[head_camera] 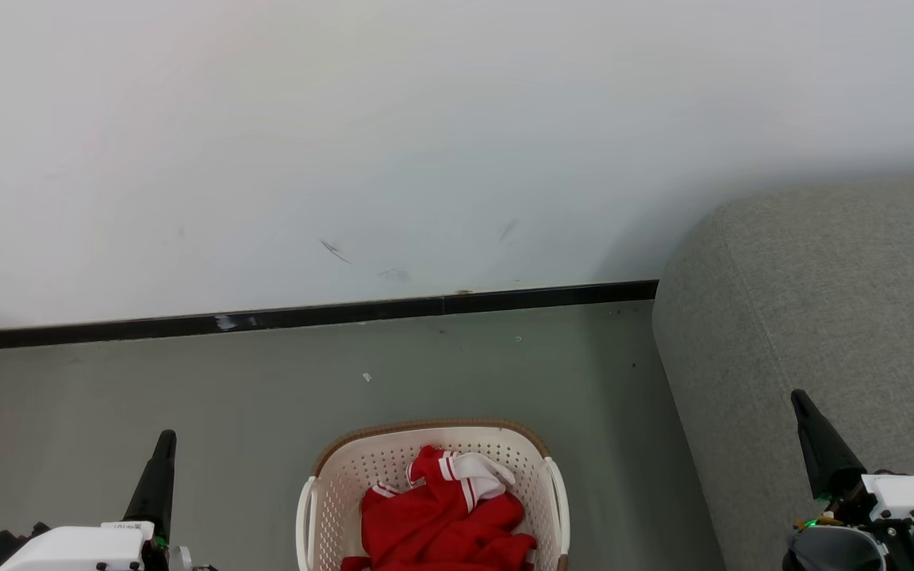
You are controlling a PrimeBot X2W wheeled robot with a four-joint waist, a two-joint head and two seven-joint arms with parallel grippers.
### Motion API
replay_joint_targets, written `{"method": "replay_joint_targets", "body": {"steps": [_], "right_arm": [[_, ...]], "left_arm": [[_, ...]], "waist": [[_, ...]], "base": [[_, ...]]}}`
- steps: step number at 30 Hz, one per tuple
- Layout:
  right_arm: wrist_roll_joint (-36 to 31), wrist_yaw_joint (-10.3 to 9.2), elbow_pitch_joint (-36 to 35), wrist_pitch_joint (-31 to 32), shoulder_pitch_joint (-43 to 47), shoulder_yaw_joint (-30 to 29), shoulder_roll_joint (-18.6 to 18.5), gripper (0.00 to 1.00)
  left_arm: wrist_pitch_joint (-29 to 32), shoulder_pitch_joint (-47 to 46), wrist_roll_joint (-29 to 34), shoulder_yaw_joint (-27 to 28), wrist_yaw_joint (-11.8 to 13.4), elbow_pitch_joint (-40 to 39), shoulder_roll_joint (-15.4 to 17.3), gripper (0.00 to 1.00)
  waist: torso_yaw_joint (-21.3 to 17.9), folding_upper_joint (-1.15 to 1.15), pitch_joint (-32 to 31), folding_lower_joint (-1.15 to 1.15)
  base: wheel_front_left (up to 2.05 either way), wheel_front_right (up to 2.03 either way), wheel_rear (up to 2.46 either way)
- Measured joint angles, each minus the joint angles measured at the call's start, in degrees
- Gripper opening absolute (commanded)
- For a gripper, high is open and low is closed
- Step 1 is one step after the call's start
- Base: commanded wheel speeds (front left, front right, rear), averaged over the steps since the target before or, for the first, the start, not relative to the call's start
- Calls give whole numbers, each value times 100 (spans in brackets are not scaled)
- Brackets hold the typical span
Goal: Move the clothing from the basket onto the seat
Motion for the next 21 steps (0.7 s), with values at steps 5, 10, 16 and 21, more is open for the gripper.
{"method": "replay_joint_targets", "body": {"steps": [5,10,16,21], "right_arm": [[2,0,0,0,0,0,0,0],[2,0,0,0,0,1,0,0],[2,0,0,0,0,1,0,0],[2,0,0,0,0,1,-1,0]], "left_arm": [[0,0,0,0,0,0,0,0],[0,0,0,0,0,0,0,0],[0,0,0,0,0,0,0,0],[0,0,0,0,0,0,0,0]], "waist": [[0,0,0,0],[0,0,0,0],[0,0,0,0],[0,0,0,0]], "base": [[0,0,0],[0,0,0],[0,0,0],[0,0,0]]}}
